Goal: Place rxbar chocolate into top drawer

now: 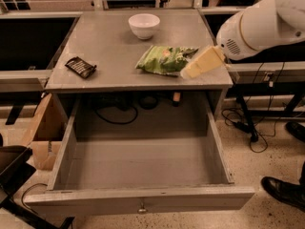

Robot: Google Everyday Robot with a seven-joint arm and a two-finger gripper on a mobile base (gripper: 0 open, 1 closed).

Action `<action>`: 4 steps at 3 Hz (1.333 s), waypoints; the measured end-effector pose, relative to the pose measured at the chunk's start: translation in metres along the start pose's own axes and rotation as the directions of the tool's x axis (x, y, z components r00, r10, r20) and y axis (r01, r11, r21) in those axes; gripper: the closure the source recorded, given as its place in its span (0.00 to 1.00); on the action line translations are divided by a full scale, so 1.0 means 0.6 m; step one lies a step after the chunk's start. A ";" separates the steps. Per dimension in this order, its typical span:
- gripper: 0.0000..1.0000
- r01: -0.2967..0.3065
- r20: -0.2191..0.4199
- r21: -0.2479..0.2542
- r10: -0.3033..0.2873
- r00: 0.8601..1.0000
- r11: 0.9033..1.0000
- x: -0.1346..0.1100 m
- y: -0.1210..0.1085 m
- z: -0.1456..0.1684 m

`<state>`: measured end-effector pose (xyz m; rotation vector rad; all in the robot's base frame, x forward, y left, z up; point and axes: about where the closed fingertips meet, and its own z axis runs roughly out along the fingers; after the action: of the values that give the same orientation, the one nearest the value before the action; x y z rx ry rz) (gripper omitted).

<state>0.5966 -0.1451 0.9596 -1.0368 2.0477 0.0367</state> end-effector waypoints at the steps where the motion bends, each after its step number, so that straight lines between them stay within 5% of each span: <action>1: 0.00 -0.043 0.035 0.028 0.042 0.998 0.999 -0.016 -0.012 -0.003; 2: 0.00 -0.043 0.035 0.028 0.042 0.998 0.999 -0.016 -0.012 -0.003; 3: 0.00 -0.042 0.119 0.042 0.036 0.992 0.998 -0.054 -0.035 0.024; 4: 0.00 -0.036 0.236 0.033 0.027 0.971 0.999 -0.123 -0.062 0.090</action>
Offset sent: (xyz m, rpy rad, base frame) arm 0.0069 0.0013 0.0099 0.0424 -0.0261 -0.0371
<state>0.6811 -0.1016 0.9859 -0.9301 1.8424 0.1312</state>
